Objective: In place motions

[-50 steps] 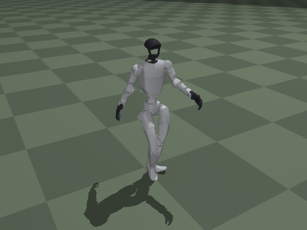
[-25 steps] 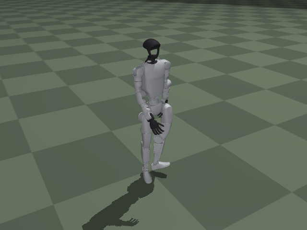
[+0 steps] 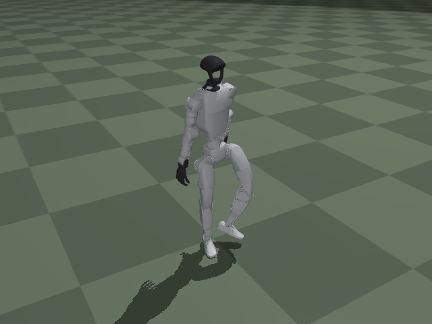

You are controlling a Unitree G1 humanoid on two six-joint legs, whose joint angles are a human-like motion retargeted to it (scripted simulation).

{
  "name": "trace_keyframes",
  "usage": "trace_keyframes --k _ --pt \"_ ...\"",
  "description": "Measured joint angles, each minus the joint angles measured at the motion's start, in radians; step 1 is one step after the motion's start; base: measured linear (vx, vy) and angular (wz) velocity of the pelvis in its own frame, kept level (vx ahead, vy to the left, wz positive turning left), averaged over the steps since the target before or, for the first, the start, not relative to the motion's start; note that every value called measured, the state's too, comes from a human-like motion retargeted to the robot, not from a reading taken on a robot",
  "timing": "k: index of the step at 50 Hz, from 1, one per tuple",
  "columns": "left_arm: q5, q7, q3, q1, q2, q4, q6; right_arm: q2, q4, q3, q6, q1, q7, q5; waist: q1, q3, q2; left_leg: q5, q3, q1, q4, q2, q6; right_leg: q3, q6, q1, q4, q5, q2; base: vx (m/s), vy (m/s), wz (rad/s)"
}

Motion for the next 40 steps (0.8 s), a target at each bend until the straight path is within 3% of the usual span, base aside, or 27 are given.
trace_keyframes --k 2,5,10,14,18,21,23,25,27,28,32,35,40 --pt "-0.023 -0.033 0.031 0.006 -0.002 0.057 0.013 0.022 -0.057 0.037 -0.013 -0.060 0.051 0.008 0.029 0.023 0.009 0.020 -0.104 -0.161 0.234 0.027 -0.002 0.003 -0.009 -0.007 -0.005 0.009 0.011 -0.15 -0.11 -0.18" --pt "-0.047 -0.102 0.050 0.033 0.012 0.153 0.045 0.052 -0.161 0.079 0.037 -0.154 0.210 -0.118 0.107 0.030 0.022 -0.007 -0.105 -0.314 0.485 0.134 0.000 0.036 -0.025 -0.029 0.005 0.016 0.025 -0.06 -0.01 -0.58" --pt "-0.088 -0.069 0.106 0.096 0.030 0.185 0.047 0.083 -0.397 0.237 -0.018 -0.274 0.190 -0.236 0.094 0.030 0.017 -0.056 -0.111 -0.398 0.600 0.176 0.019 0.053 -0.036 -0.034 0.017 0.011 0.026 0.00 0.00 -0.08" --pt "-0.114 0.004 0.099 0.102 0.049 0.185 0.023 0.090 -0.483 0.271 -0.042 -0.308 0.112 -0.355 0.073 -0.005 0.018 -0.061 -0.085 -0.289 0.439 0.122 -0.011 0.046 -0.020 -0.028 0.023 -0.001 0.019 0.10 0.08 0.32" --pt "-0.166 0.009 0.043 0.057 0.066 0.185 0.015 0.104 -0.448 0.245 -0.050 -0.230 0.075 -0.375 0.039 -0.057 0.001 -0.051 -0.076 -0.047 0.044 -0.042 -0.011 0.015 0.009 -0.004 0.049 -0.032 0.001 0.28 0.06 0.53" --pt "-0.216 0.019 0.003 -0.027 0.051 0.185 -0.012 0.096 -0.363 0.210 -0.037 -0.138 0.104 -0.382 0.017 -0.073 -0.006 -0.297 -0.008 0.187 -0.332 -0.160 -0.021 -0.007 0.021 -0.001 0.118 -0.055 -0.007 0.22 0.16 0.04" --pt "-0.251 0.049 -0.036 -0.094 0.028 0.171 -0.037 0.074 -0.280 0.166 -0.013 -0.080 0.113 -0.401 -0.042 -0.085 0.014 -0.444 -0.012 0.289 -0.523 -0.212 0.035 -0.086 0.029 -0.004 0.199 -0.013 -0.008 0.20 0.20 0.59" --pt "-0.276 0.070 -0.069 -0.181 0.004 0.132 -0.043 0.041 -0.190 0.127 0.021 -0.041 0.106 -0.402 -0.083 -0.088 0.062 -0.467 -0.015 0.307 -0.626 -0.184 0.096 -0.141 0.026 -0.083 0.394 0.157 -0.020 -0.02 0.19 -0.02" --pt "-0.281 0.054 -0.098 -0.301 -0.006 0.064 -0.049 -0.003 -0.099 0.078 0.047 -0.045 0.105 -0.343 -0.106 -0.025 0.067 -0.488 -0.010 0.318 -0.662 -0.176 0.116 -0.068 -0.025 -0.257 0.679 0.260 -0.046 -0.41 0.10 -0.29" --pt "-0.286 0.036 -0.119 -0.359 -0.007 0.023 -0.057 -0.022 -0.057 0.045 0.055 -0.046 0.104 -0.306 -0.127 0.005 0.061 -0.491 0.006 0.328 -0.684 -0.185 0.131 0.053 -0.011 -0.353 0.790 0.267 -0.010 -0.51 0.16 0.28" --pt "-0.233 -0.091 -0.091 -0.542 0.004 -0.153 -0.082 -0.097 0.046 -0.078 0.099 -0.022 0.111 -0.206 -0.256 0.084 0.085 -0.491 -0.011 0.337 -0.722 -0.168 0.168 0.015 -0.029 -0.519 1.090 0.183 -0.060 -0.33 0.18 0.69" --pt "-0.187 -0.103 -0.103 -0.578 0.002 -0.208 -0.103 -0.143 0.046 -0.128 0.159 0.111 0.075 -0.157 -0.278 0.041 0.099 -0.484 -0.038 0.318 -0.714 -0.153 0.171 0.029 -0.017 -0.576 1.146 0.150 -0.033 0.32 -0.02 0.28" --pt "-0.115 -0.141 -0.198 -0.541 0.007 -0.224 -0.109 -0.139 0.046 -0.234 0.189 0.247 -0.008 -0.069 -0.157 -0.019 0.076 -0.478 -0.007 0.326 -0.722 -0.176 0.148 0.050 -0.004 -0.476 0.965 0.180 -0.006 0.21 -0.10 -0.32"
